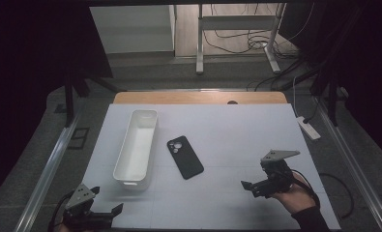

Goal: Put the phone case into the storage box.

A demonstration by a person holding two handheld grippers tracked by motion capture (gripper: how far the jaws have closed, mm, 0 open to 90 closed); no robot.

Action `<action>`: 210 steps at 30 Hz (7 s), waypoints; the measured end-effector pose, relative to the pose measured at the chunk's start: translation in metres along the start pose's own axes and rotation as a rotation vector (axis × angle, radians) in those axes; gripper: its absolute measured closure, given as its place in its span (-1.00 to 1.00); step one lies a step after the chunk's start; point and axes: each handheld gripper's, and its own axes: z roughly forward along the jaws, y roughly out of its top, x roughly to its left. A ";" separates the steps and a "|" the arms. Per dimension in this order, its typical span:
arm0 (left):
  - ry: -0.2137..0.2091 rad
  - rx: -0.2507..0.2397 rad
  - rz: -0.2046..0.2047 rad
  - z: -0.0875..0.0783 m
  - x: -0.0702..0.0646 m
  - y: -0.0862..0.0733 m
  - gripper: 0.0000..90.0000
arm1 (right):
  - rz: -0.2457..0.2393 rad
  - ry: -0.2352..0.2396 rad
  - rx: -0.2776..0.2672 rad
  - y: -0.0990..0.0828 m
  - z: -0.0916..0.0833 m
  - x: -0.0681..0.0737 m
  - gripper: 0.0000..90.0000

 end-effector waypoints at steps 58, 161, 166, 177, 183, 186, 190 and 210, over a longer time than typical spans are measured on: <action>-0.004 0.003 0.000 0.000 0.000 0.000 -1.00 | -0.133 0.066 0.063 0.058 0.055 0.024 -1.00; -0.026 0.006 0.002 0.000 0.002 0.000 -1.00 | -0.305 0.168 0.212 0.130 0.176 0.088 1.00; -0.026 0.007 0.004 0.000 0.002 0.000 -1.00 | -0.317 0.181 0.214 0.126 0.180 0.098 1.00; -0.025 0.008 0.006 0.000 0.002 0.000 -1.00 | -0.346 0.192 0.240 0.119 0.192 0.113 1.00; -0.024 0.008 0.008 0.000 0.002 0.000 -1.00 | -0.346 0.190 0.263 0.115 0.197 0.113 1.00; -0.024 0.008 0.008 0.000 0.002 0.000 -1.00 | -0.351 0.181 0.272 0.113 0.198 0.113 1.00; -0.023 0.009 0.009 0.000 0.002 0.000 -1.00 | -0.341 0.191 0.273 0.111 0.199 0.110 1.00; -0.022 0.013 0.009 0.001 0.002 0.000 -1.00 | -0.280 0.161 0.280 0.108 0.190 0.078 1.00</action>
